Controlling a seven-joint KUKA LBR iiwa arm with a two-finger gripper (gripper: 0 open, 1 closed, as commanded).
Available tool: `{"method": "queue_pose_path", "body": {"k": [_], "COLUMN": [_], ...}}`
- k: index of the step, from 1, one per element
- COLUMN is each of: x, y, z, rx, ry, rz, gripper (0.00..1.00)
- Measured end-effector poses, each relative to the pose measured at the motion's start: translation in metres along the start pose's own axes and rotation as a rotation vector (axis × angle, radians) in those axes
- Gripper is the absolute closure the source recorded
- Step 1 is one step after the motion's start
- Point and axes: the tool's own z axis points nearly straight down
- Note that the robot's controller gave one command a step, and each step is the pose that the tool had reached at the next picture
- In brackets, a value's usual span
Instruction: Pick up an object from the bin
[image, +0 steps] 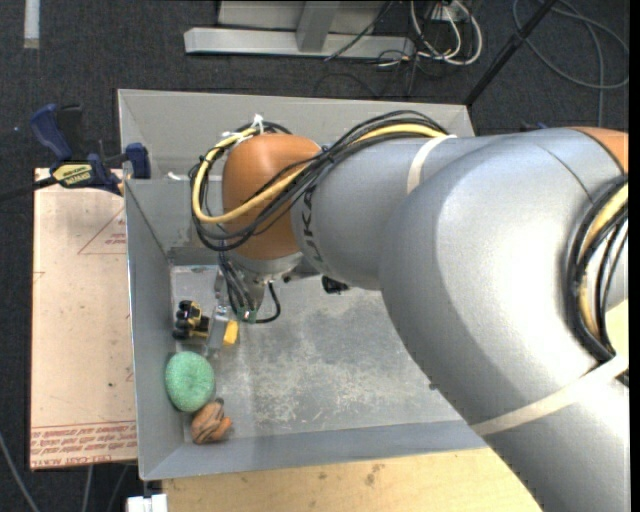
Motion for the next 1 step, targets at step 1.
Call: {"method": "queue_pose_path", "body": {"k": [1], "x": [-0.0176], "y": [0.0311], "z": [0.0016], "rx": [-0.002], "ry": [-0.003], "rz": [-0.176], "gripper": [1.00]}}
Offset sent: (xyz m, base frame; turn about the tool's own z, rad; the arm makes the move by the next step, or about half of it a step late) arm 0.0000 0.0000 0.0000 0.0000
